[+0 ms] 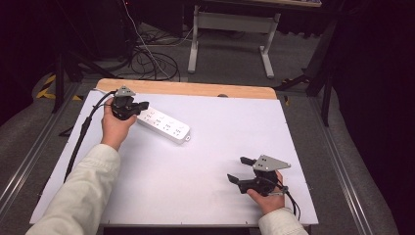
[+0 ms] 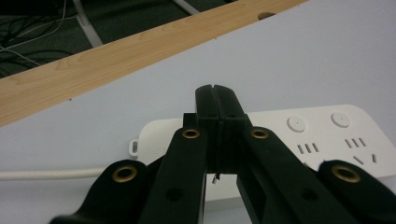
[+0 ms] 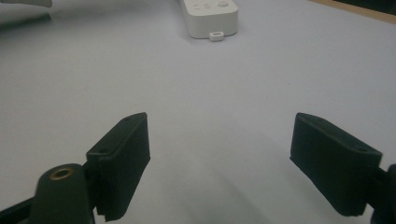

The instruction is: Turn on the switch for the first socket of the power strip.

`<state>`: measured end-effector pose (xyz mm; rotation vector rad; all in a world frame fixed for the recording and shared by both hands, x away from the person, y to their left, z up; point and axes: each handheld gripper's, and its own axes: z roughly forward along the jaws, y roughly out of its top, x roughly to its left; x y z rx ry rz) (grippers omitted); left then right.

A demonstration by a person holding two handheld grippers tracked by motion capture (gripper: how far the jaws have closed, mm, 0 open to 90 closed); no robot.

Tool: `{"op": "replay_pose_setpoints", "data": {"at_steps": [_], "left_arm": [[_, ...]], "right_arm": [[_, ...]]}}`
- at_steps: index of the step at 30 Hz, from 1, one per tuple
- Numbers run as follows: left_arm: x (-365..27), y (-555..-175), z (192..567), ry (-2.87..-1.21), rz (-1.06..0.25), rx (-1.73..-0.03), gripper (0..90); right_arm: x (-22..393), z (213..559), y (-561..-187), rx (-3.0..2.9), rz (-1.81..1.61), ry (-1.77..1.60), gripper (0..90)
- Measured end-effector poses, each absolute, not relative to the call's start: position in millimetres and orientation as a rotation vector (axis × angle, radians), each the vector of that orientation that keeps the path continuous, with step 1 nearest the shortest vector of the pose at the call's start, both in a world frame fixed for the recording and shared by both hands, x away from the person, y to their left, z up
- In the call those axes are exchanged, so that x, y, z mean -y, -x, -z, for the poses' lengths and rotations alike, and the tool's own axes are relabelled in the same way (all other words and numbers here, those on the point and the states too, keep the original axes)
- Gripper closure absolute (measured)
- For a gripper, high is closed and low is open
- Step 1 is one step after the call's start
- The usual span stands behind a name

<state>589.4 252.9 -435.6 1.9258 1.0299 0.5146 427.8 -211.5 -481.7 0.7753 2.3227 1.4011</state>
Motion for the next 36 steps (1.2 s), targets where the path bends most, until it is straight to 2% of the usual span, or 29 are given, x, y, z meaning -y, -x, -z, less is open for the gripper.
{"op": "replay_pose_setpoints", "data": {"at_steps": [12,36], "left_arm": [[-248.6,-600.8,455.6,-1.936,-0.532,-1.037,90.0],[-242.2,-606.6,471.0,-1.963,-0.561,-1.035,90.0]], "right_arm": [[212.3,481.8,-427.4,-2.329,-1.420,-0.769,20.6],[211.2,483.2,-429.2,-2.343,-1.433,-0.773,20.3]]}}
